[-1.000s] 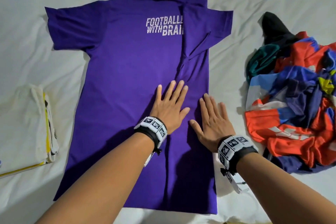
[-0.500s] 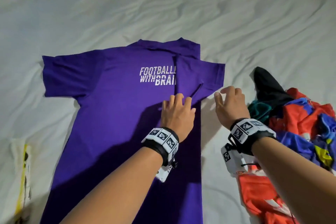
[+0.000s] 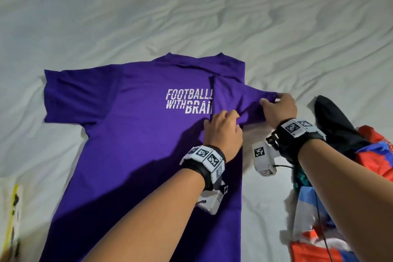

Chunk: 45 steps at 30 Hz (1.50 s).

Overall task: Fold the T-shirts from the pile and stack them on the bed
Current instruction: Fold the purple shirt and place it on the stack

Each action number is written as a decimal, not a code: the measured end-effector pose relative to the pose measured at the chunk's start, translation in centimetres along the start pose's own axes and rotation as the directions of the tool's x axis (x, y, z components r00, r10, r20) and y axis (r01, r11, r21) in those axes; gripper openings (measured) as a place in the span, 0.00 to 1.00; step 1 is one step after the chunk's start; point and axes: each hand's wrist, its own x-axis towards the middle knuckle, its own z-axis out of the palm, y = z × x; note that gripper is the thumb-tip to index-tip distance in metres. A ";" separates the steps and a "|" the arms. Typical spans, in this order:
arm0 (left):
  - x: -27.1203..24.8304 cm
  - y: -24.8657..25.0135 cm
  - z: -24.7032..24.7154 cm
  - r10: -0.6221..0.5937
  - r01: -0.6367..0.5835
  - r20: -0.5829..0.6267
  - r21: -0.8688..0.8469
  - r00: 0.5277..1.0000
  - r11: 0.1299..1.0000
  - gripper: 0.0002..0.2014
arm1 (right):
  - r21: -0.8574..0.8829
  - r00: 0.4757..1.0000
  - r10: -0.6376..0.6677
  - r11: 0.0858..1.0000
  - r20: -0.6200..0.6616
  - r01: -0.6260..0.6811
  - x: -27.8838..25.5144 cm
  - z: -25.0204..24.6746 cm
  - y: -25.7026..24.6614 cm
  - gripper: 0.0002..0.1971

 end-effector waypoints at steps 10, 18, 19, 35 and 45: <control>-4.3 -5.2 -6.6 -0.131 0.051 -0.157 -0.432 0.979 0.900 0.32 | 0.526 0.997 0.067 0.847 0.038 -0.077 -8.6 1.5 -1.6 0.19; -6.5 -9.0 -6.7 -0.210 0.152 -0.173 -0.298 0.962 0.943 0.19 | 0.382 0.971 0.194 0.894 0.139 -0.233 -12.9 3.7 1.7 0.14; -6.8 -9.3 -6.8 -0.226 0.176 -0.155 -0.279 0.962 0.944 0.18 | 0.347 0.969 0.205 0.906 0.139 -0.241 -13.4 3.7 2.3 0.15; -7.5 -8.4 -6.7 -0.495 0.495 -0.027 0.017 0.869 0.869 0.12 | 0.147 0.989 0.116 0.981 0.091 -0.128 -15.5 3.6 5.3 0.04; -7.6 -7.7 -6.3 -0.473 0.473 -0.034 0.108 0.881 0.874 0.17 | 0.083 0.986 0.093 0.991 0.139 -0.105 -15.5 3.5 5.7 0.07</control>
